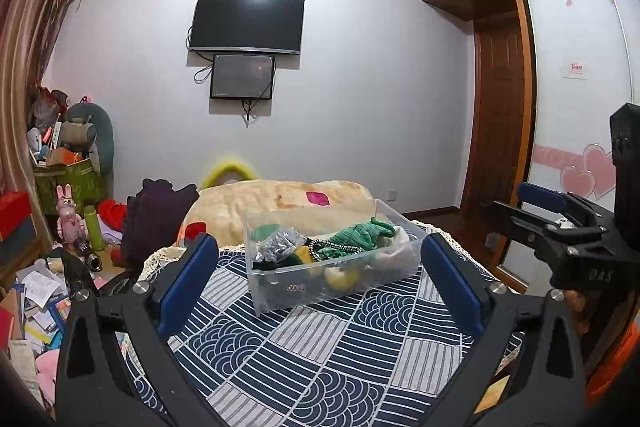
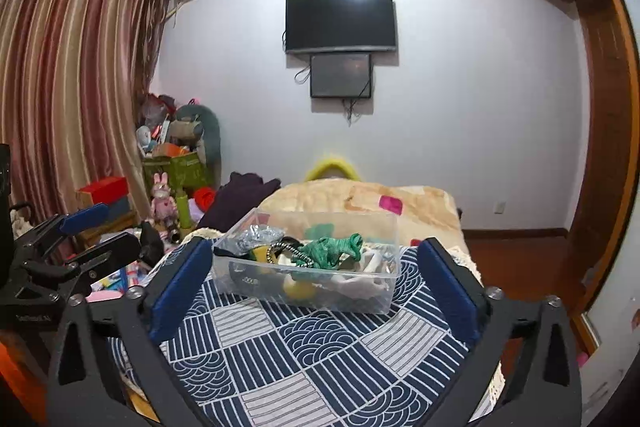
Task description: Organize soft objects
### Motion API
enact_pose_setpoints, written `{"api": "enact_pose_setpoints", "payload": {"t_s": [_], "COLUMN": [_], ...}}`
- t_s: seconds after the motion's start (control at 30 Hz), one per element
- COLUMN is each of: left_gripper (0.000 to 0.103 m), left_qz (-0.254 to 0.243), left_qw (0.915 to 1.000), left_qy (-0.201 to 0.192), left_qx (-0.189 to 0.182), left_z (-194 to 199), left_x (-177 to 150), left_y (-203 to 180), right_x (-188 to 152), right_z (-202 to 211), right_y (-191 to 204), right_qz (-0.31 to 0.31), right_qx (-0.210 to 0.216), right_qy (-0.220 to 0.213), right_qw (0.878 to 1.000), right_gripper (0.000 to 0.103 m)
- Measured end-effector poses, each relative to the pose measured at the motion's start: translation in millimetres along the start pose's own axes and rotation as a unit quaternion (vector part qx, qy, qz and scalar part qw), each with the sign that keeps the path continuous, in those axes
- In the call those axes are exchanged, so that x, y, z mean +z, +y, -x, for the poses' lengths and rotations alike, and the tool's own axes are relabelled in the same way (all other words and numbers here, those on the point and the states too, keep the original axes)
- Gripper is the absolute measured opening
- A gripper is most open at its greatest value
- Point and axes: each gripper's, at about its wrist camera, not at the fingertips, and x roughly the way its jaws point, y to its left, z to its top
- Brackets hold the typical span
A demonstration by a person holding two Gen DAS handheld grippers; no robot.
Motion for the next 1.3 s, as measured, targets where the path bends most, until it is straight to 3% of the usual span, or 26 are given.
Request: {"api": "enact_pose_setpoints", "payload": {"t_s": [1.3], "left_gripper": [0.103], "left_qz": [0.006], "left_qw": [0.9999], "left_qy": [0.011], "left_qx": [0.005], "left_z": [-1], "left_x": [-11], "left_y": [3], "right_x": [-14], "right_z": [-1], "right_y": [4], "right_qz": [-0.005], "right_qx": [-0.004], "right_qy": [0.002], "right_qw": [1.0], "right_gripper": [0.103]}}
